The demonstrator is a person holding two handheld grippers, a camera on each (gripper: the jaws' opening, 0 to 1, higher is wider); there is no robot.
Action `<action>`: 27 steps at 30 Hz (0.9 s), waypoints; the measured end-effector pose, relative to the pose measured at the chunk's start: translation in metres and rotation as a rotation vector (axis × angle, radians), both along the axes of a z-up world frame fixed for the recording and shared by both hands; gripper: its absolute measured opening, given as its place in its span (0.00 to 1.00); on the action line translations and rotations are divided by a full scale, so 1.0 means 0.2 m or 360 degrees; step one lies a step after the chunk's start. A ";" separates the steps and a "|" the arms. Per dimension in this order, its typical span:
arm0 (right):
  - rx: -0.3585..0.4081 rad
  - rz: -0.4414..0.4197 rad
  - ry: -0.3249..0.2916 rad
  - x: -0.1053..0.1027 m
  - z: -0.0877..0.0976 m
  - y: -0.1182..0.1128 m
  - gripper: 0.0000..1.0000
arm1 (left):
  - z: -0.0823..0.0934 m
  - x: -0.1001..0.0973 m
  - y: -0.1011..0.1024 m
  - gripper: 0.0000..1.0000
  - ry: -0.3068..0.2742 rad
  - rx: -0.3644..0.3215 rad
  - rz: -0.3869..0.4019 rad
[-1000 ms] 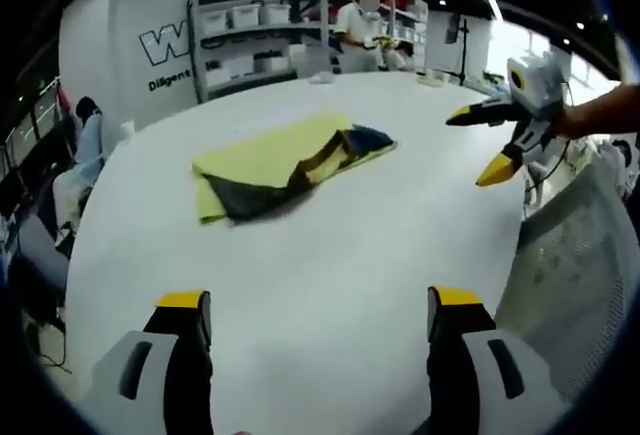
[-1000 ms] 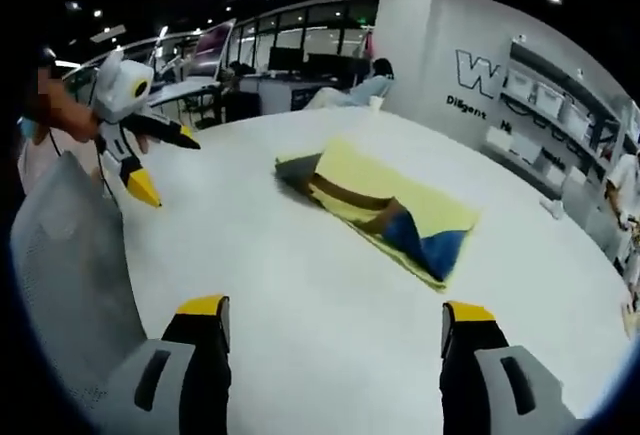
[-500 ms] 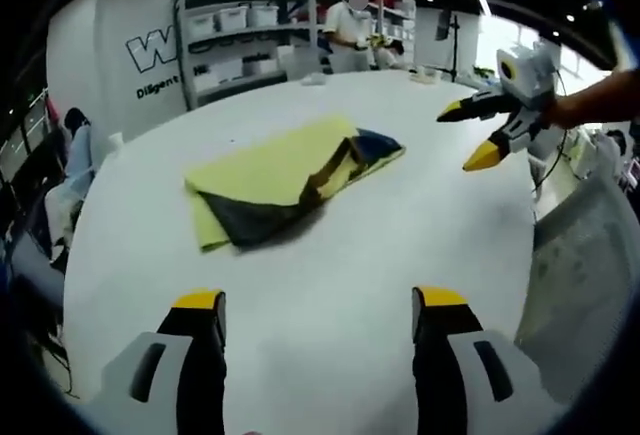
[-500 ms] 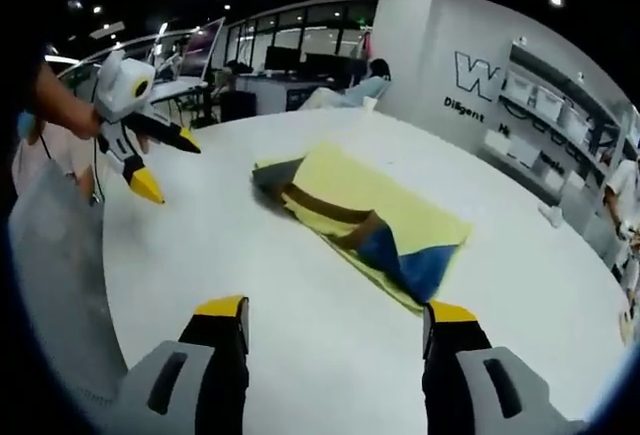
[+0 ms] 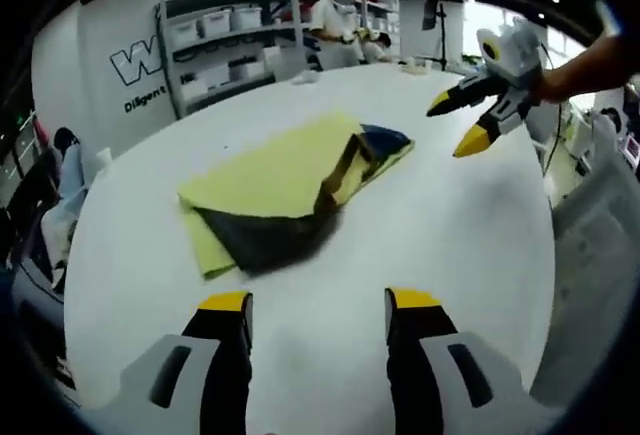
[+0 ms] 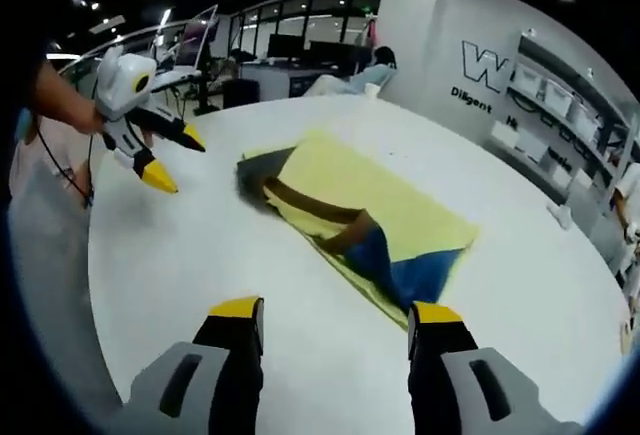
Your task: Fold the garment on the visible template until the final outline fits inside the template.
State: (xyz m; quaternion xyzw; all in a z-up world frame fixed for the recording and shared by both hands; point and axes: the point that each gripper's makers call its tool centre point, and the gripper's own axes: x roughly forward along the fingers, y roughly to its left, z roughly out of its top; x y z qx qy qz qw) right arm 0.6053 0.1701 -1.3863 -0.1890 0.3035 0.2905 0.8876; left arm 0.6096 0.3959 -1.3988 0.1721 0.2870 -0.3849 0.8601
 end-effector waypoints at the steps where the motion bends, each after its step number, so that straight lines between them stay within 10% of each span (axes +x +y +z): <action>1: 0.0006 0.0007 0.0001 0.01 0.00 0.01 0.53 | 0.00 0.01 -0.01 0.49 0.0003 -0.0004 0.0001; 9: -0.0045 0.0033 0.0043 0.10 -0.07 0.03 0.33 | 0.00 0.12 -0.06 0.34 0.0003 -0.0015 -0.0035; 27: -0.0102 -0.0015 0.0045 0.33 -0.13 -0.03 0.28 | -0.08 0.22 -0.18 0.27 -0.0015 0.0116 -0.0246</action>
